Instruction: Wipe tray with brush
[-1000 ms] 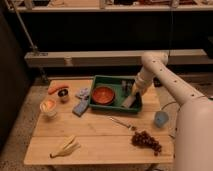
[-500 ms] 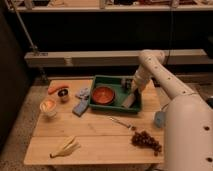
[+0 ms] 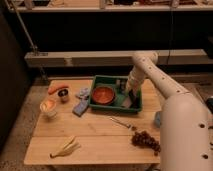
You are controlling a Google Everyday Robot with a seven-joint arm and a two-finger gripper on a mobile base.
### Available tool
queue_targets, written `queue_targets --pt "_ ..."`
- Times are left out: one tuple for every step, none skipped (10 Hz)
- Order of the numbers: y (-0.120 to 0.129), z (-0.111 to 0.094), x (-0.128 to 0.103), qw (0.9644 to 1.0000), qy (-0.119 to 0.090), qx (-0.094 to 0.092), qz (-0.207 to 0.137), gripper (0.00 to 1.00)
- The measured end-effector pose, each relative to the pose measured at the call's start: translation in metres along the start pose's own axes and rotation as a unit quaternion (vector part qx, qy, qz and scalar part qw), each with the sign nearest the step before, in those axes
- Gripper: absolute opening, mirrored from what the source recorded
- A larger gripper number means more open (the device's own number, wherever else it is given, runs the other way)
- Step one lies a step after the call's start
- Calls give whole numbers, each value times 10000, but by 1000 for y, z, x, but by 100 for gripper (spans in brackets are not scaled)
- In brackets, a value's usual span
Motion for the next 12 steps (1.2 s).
queue_targets --pt "-1 2 -6 10000 -46 10 -57 0" --pt "-1 3 -9 9999 -67 17 -86 0" --pt "-2 4 -13 9999 -99 21 -130 0" --pt "-2 5 -18 9998 -124 23 -161 0" --pt "0 5 -20 9998 -137 18 -169 0" --pt "2 4 -22 9997 -144 15 -171 0" --pt "5 4 -24 9997 -153 1 -177 0" --pt "7 3 -26 9997 -168 -16 -185 0" --pt "10 2 -27 9997 -181 -31 -181 0" --pt "17 1 -29 9997 -198 -66 -160 0" --pt "22 0 -29 9997 -201 -91 -139 0" --pt "25 0 -30 9997 -208 -112 -114 0"
